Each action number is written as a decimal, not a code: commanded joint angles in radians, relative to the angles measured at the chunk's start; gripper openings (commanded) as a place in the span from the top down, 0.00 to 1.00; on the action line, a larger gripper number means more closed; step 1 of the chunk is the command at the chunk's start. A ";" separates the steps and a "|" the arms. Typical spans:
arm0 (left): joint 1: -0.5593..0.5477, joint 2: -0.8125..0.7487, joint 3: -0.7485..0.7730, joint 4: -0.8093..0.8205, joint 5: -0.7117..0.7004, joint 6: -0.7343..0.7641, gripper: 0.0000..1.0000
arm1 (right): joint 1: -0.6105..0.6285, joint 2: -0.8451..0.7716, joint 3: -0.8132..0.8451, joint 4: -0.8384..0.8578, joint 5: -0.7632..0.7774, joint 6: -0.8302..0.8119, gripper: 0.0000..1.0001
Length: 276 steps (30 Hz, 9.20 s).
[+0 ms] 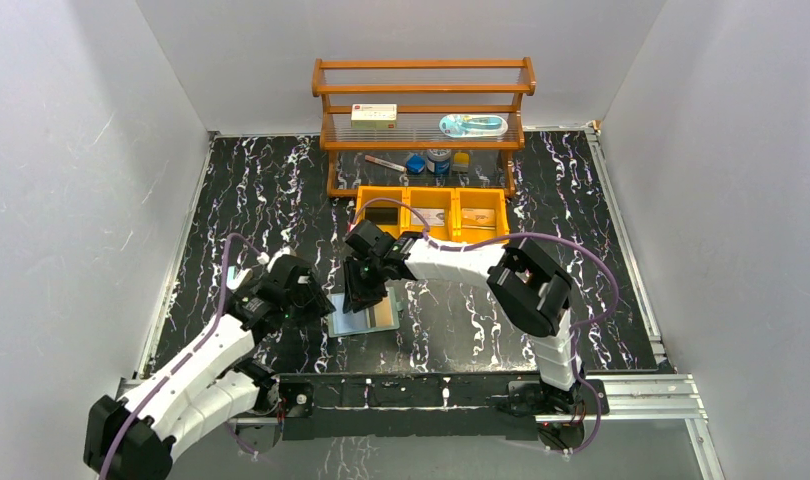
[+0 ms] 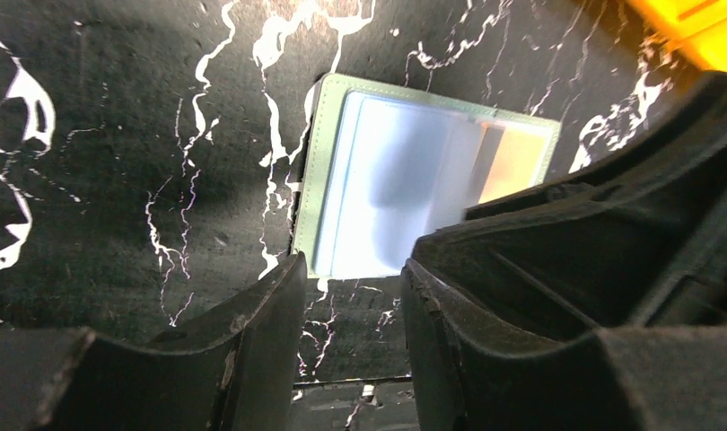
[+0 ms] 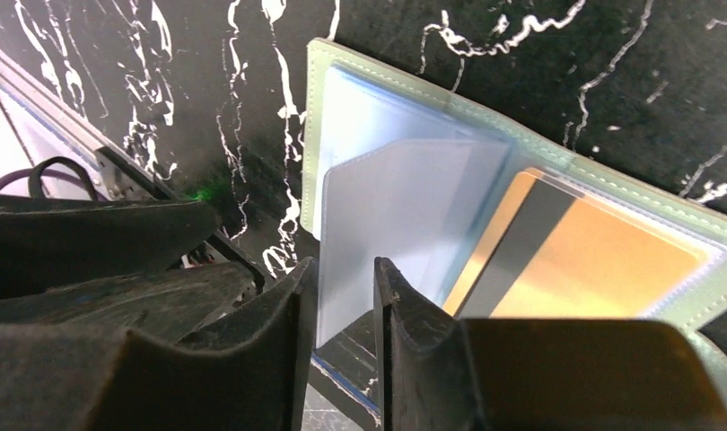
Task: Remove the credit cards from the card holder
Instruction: Remove the credit card from the card holder.
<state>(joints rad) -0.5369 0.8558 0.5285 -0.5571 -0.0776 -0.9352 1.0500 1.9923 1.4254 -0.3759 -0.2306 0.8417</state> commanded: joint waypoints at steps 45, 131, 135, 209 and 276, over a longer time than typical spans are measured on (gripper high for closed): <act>-0.003 0.201 0.096 0.303 0.381 0.105 0.59 | -0.197 -0.413 -0.425 0.242 0.061 0.131 0.52; 0.000 0.426 0.070 0.448 0.417 0.124 0.63 | -0.127 -0.145 -0.345 0.035 0.111 0.143 0.71; -0.001 0.460 0.058 0.445 0.403 0.121 0.63 | -0.127 -0.142 -0.344 0.037 0.107 0.143 0.71; 0.011 0.381 -0.176 0.695 0.497 -0.019 1.00 | -0.144 -0.151 -0.421 0.156 0.001 0.207 0.71; 0.030 0.345 -0.172 0.705 0.520 -0.107 0.80 | -0.131 -0.123 -0.394 0.208 -0.081 0.175 0.66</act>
<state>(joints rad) -0.5056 1.2034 0.3759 0.0391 0.3870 -0.9764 0.9081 1.8603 1.0775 -0.1722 -0.2985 1.0103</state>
